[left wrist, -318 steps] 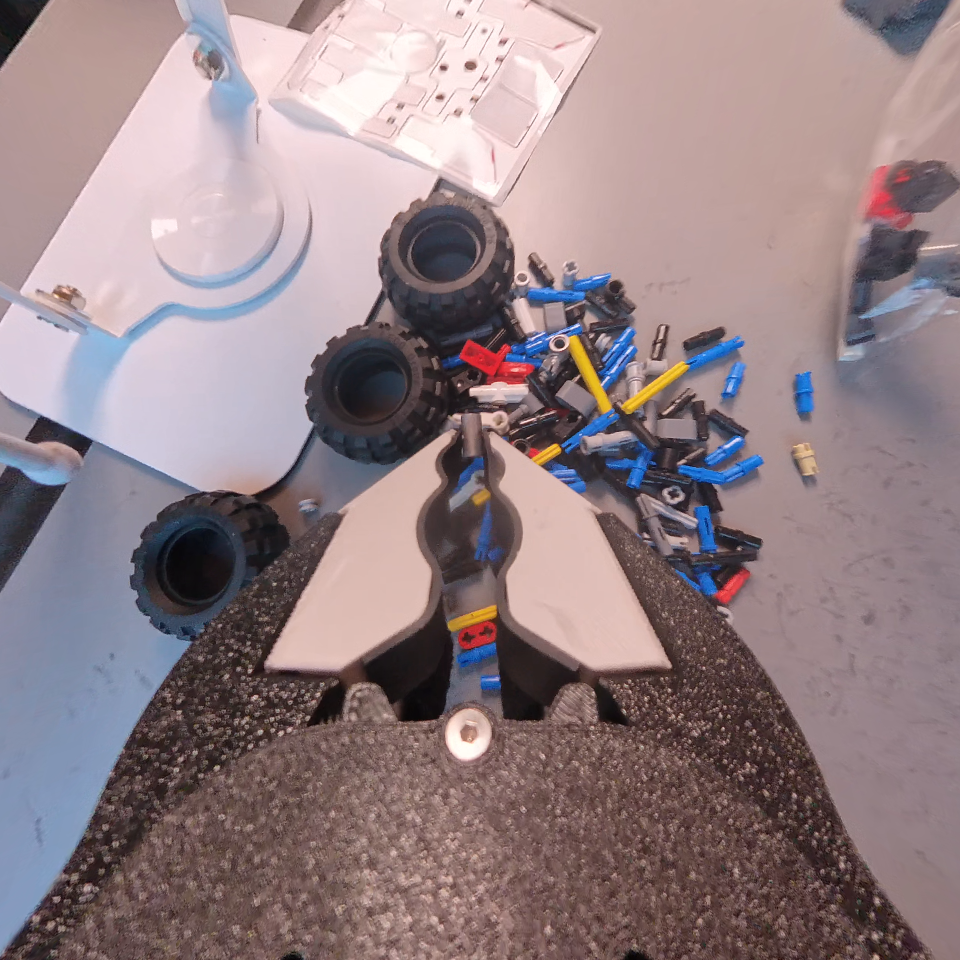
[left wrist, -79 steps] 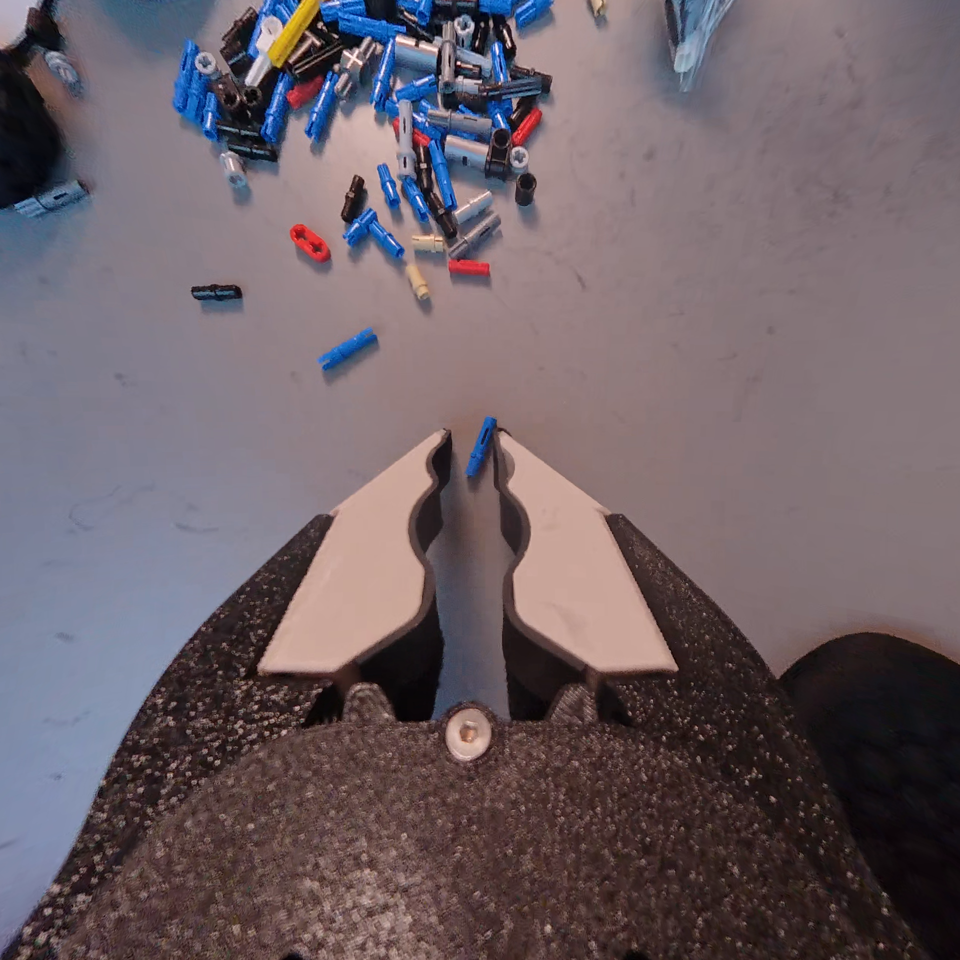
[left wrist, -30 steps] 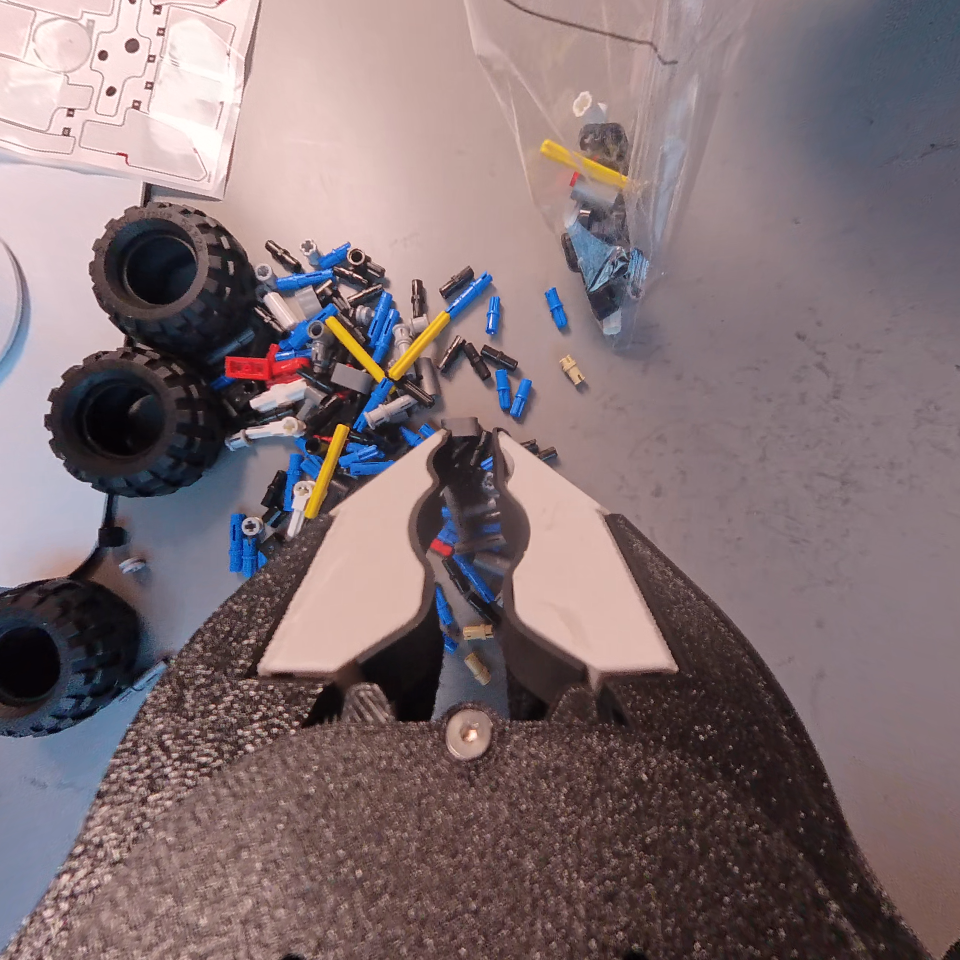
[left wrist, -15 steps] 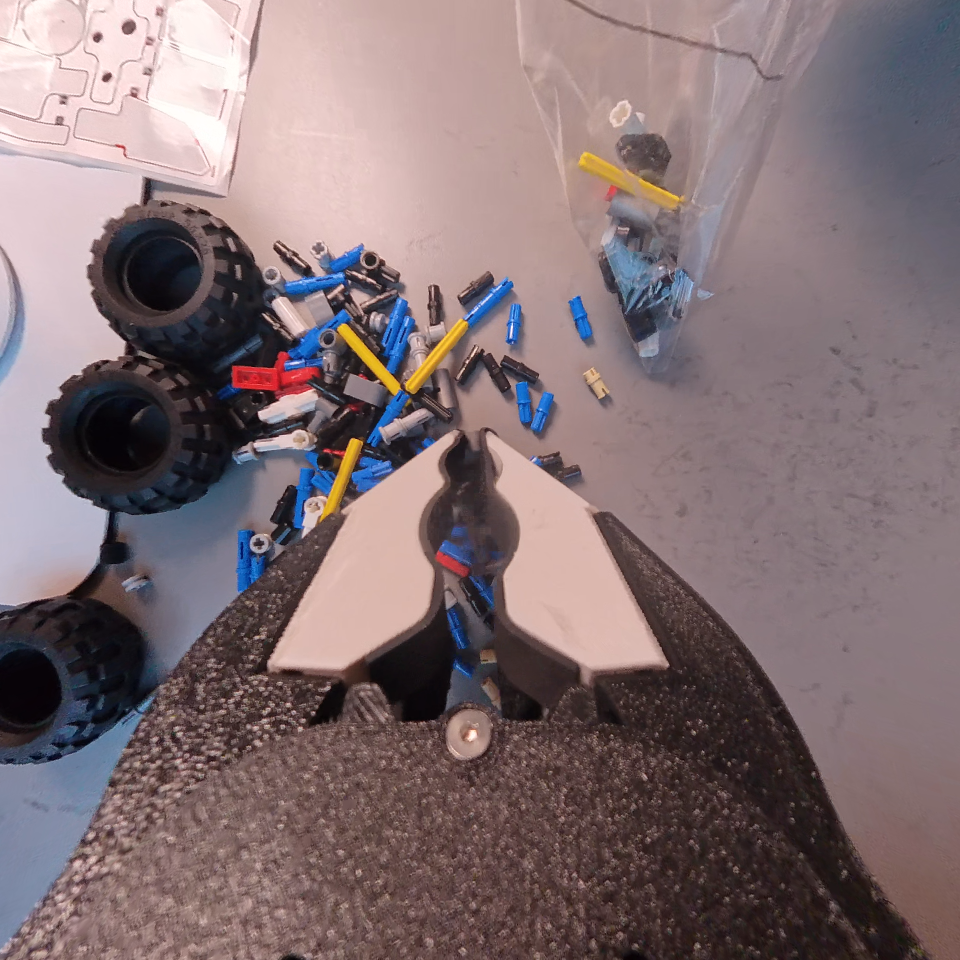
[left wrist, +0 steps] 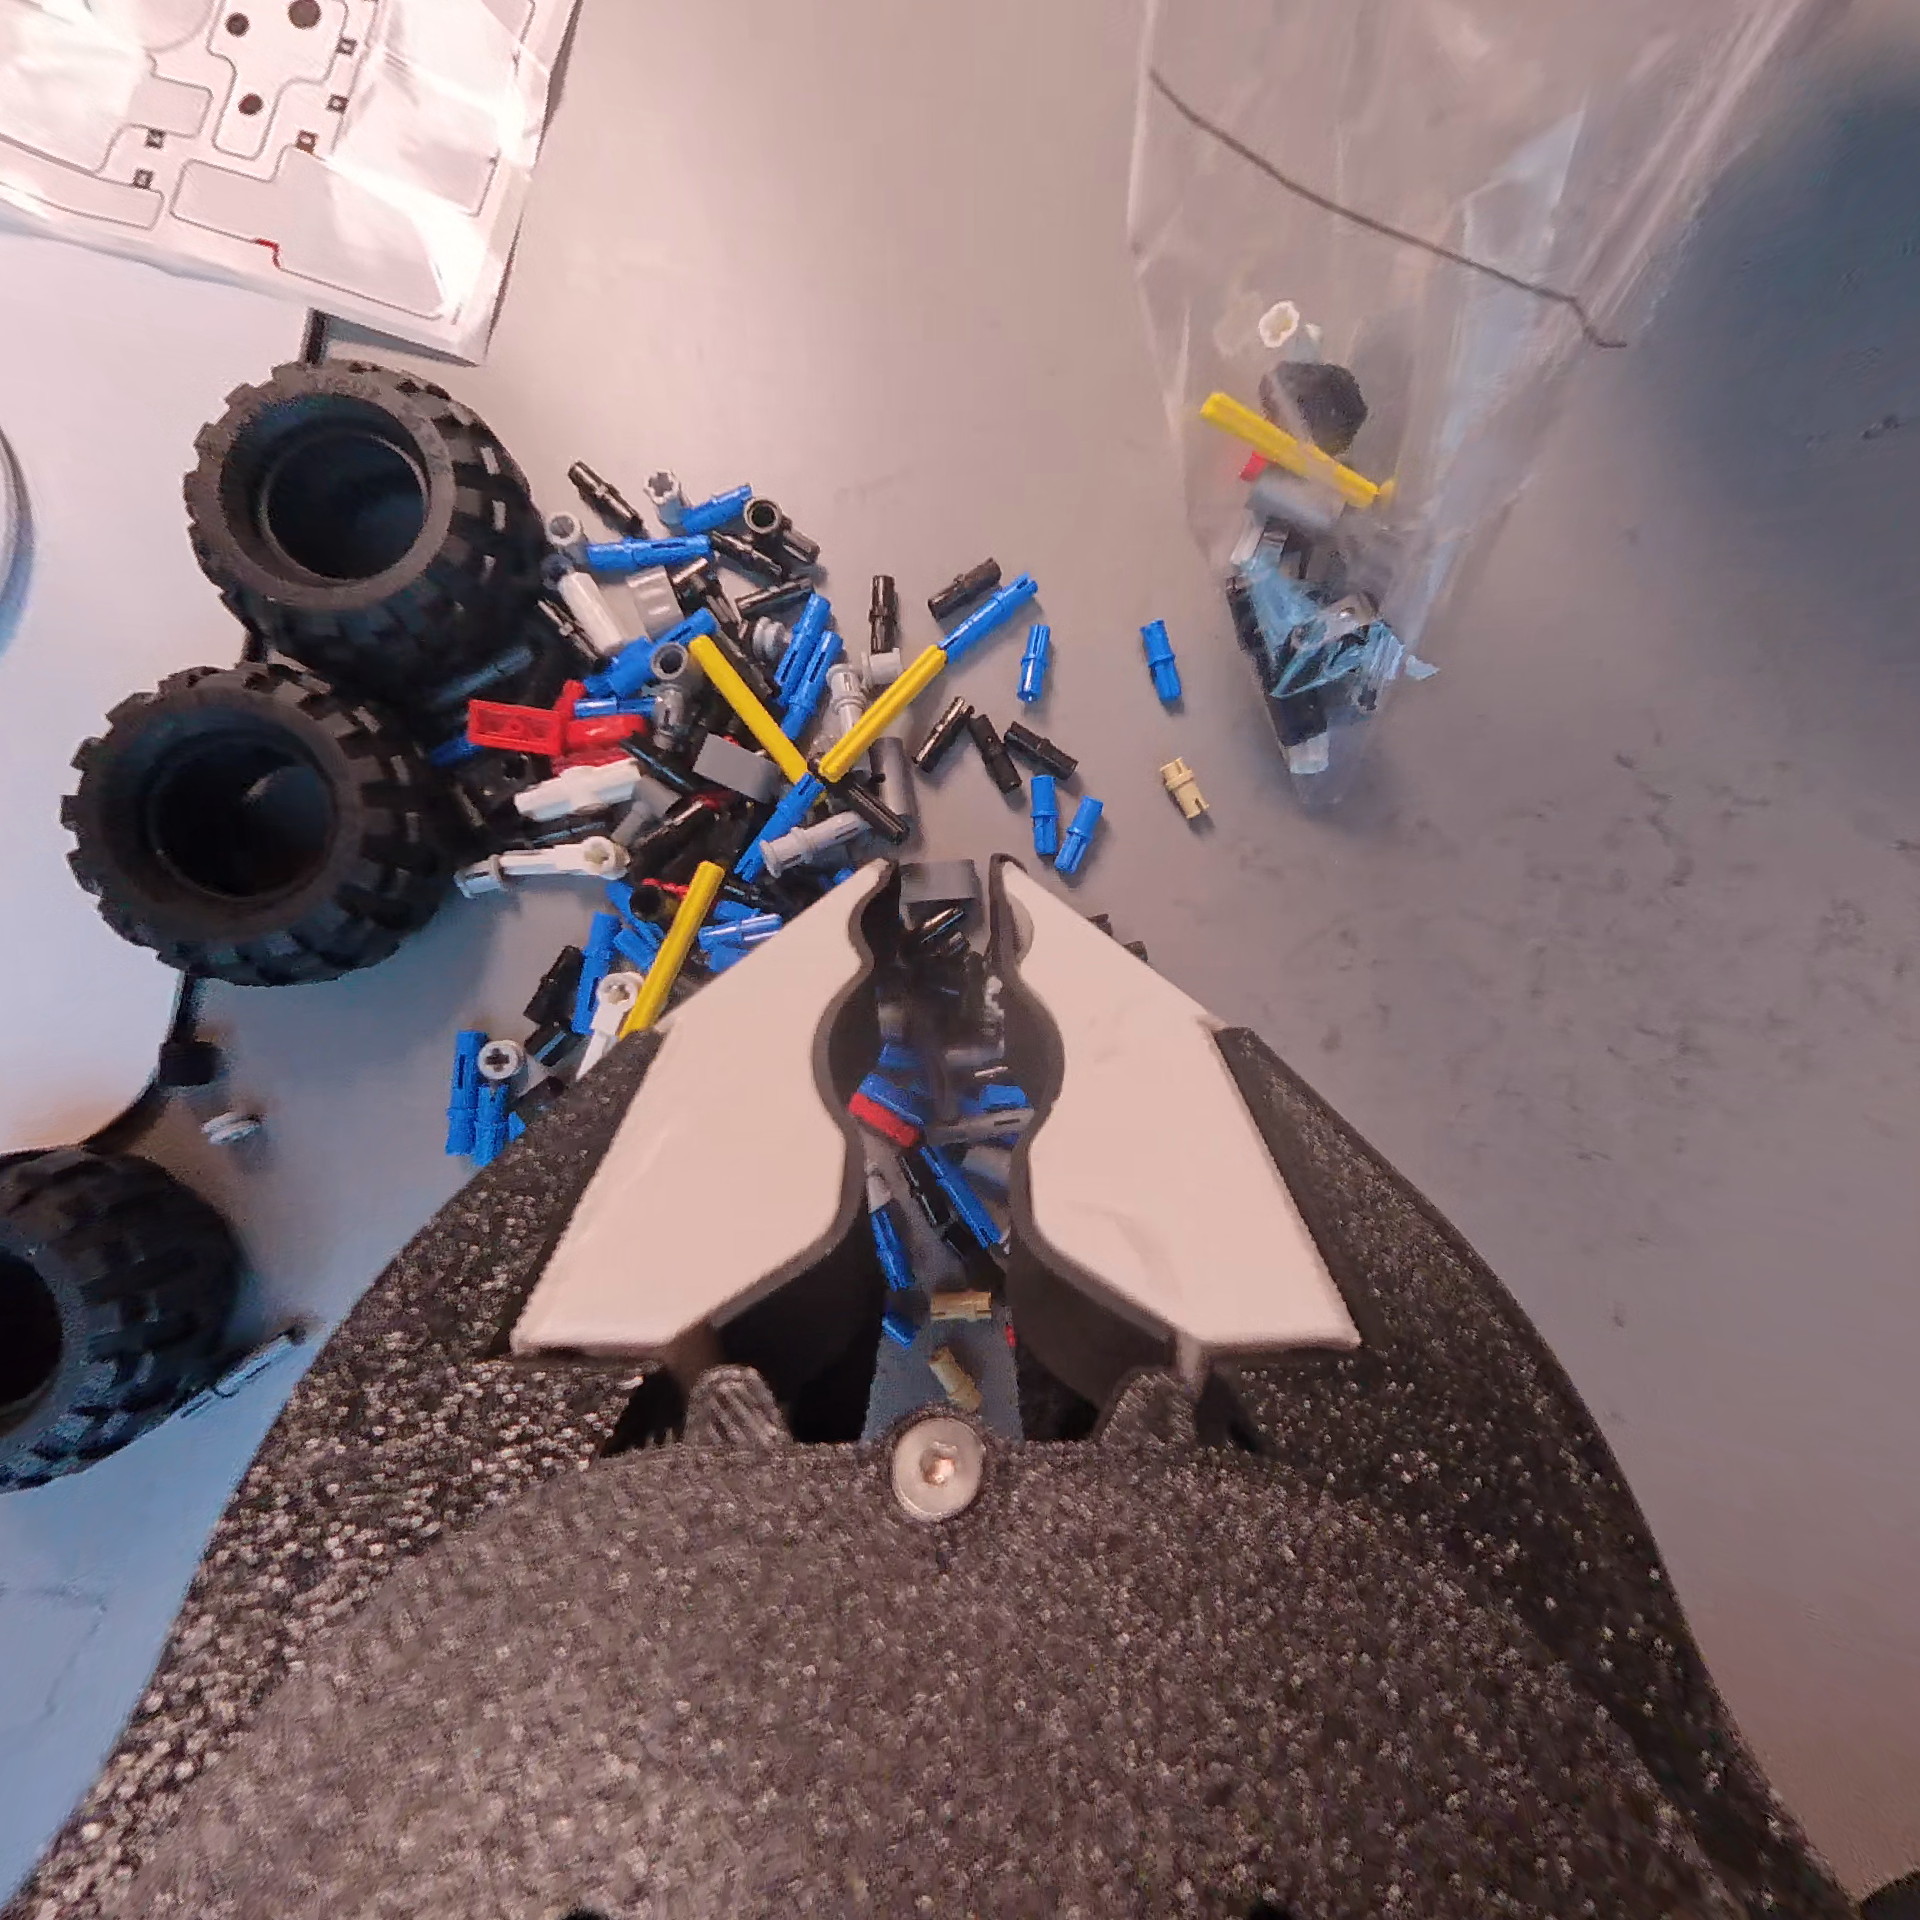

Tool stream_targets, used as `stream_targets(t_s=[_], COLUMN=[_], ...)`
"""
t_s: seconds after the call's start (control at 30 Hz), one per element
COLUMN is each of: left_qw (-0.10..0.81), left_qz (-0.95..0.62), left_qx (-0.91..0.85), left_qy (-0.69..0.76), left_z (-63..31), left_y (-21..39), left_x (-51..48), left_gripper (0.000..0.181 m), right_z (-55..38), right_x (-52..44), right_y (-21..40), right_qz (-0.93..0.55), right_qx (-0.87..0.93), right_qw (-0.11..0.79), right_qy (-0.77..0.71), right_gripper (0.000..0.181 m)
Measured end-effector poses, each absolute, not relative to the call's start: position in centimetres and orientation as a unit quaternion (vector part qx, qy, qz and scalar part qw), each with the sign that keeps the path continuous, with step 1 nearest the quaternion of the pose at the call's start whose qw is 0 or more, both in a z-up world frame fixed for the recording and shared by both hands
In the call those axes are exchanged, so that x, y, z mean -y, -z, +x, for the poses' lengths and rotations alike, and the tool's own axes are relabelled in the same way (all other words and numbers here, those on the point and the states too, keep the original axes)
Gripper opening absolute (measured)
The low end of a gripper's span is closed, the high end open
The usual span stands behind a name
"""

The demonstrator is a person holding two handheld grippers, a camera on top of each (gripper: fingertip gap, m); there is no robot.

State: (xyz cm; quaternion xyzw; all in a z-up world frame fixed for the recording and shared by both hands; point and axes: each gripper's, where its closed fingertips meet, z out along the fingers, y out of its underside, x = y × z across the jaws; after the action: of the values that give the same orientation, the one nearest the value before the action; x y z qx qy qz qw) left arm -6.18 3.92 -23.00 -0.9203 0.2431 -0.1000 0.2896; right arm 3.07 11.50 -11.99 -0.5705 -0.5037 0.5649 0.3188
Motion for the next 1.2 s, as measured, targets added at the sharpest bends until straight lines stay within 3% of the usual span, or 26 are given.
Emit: stream_targets(t_s=[0.37, 0.53, 0.63, 0.73, 0.9, 1.1, 1.2], left_qw=[0.295, 0.474, 0.496, 0.460, 0.498, 0.336, 0.304], left_qz=[-0.916, -0.831, -0.808, -0.827, -0.811, -0.913, -0.923], left_qx=[-0.257, -0.236, -0.258, -0.268, -0.214, -0.208, -0.227], left_qy=[0.084, 0.167, 0.188, 0.181, 0.222, 0.098, 0.068], left_z=[-6.1, -3.2, -0.3, 0.8, -1.4, -7.9, -8.8], left_y=[23.3, 11.8, 7.8, 9.2, 8.4, 20.2, 22.8], left_x=[-4.0, -5.3, -6.1, -7.3, -7.0, -3.7, -2.9], left_gripper=[0.015, 0.014, 0.015, 0.015, 0.020, 0.013, 0.011], right_z=[3.1, 2.9, 2.5, 2.5, 3.0, 3.2, 3.2], right_x=[-11.4, -11.0, -10.2, -9.8, -10.9, -12.0, -12.1], right_y=[12.1, 12.1, 12.1, 12.1, 11.9, 12.0, 12.1], right_qz=[-0.570, -0.566, -0.563, -0.561, -0.565, -0.572, -0.573], right_qx=[0.504, 0.510, 0.515, 0.520, 0.514, 0.504, 0.503], right_qw=[0.314, 0.314, 0.308, 0.312, 0.324, 0.327, 0.326], right_qy=[-0.568, -0.567, -0.568, -0.563, -0.559, -0.558, -0.558], right_gripper=[0.000, 0.000, 0.000, 0.000, 0.000, 0.000, 0.000])
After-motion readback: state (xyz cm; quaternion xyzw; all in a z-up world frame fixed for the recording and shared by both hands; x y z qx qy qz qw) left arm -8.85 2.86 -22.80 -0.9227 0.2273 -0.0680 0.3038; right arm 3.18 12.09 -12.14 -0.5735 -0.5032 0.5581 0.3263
